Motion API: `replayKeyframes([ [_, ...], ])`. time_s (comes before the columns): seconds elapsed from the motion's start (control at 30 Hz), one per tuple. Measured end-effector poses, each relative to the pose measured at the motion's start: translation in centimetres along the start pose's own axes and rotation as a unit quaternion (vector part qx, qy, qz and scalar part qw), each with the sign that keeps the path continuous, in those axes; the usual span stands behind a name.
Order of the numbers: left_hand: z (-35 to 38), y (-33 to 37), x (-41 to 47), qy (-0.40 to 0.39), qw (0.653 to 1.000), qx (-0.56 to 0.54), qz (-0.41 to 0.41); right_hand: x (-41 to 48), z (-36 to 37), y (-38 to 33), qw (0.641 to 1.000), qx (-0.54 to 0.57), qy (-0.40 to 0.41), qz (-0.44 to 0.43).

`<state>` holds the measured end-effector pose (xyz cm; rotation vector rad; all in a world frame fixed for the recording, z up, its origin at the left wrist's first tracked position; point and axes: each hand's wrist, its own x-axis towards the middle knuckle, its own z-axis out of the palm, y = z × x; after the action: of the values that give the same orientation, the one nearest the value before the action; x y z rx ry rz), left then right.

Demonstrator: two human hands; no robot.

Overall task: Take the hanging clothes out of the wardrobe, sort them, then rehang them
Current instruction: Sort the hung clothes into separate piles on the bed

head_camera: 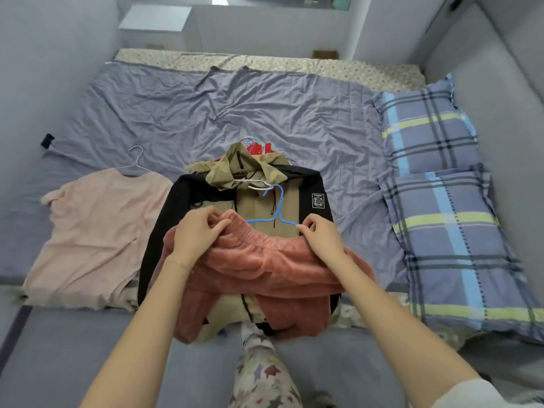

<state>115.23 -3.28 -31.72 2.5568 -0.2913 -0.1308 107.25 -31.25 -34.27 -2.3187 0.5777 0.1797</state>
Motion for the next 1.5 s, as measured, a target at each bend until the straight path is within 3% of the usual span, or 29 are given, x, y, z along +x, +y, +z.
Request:
replayKeyframes([
  [0.23, 1.3, -1.7, -1.0, -0.055, 0.998, -0.018, 0.015, -1.5, 1.4, 0.4, 1.000, 0.003, 0.022, 0.014],
  [0.7, 5.5, -3.1, 15.6, -0.048, 0.997, 0.006, 0.051, 11.3, 2.2, -2.4, 0.990, 0.029, 0.112, 0.075],
  [0.87, 6.5, -1.5, 16.5, -0.044, 0.997, -0.008, 0.064, 12.2, 0.7, -0.8, 0.985, 0.071, 0.129, 0.087],
  [1.13, 6.8, 3.9, 15.3, -0.034, 0.996, 0.009, 0.076, 11.0, -4.7, 1.5, 0.987, 0.057, 0.137, 0.056],
  [1.5, 9.0, 18.5, 9.7, 0.033, 0.996, 0.031, 0.078, 7.1, -15.9, 10.3, 0.984, 0.087, 0.156, 0.014],
])
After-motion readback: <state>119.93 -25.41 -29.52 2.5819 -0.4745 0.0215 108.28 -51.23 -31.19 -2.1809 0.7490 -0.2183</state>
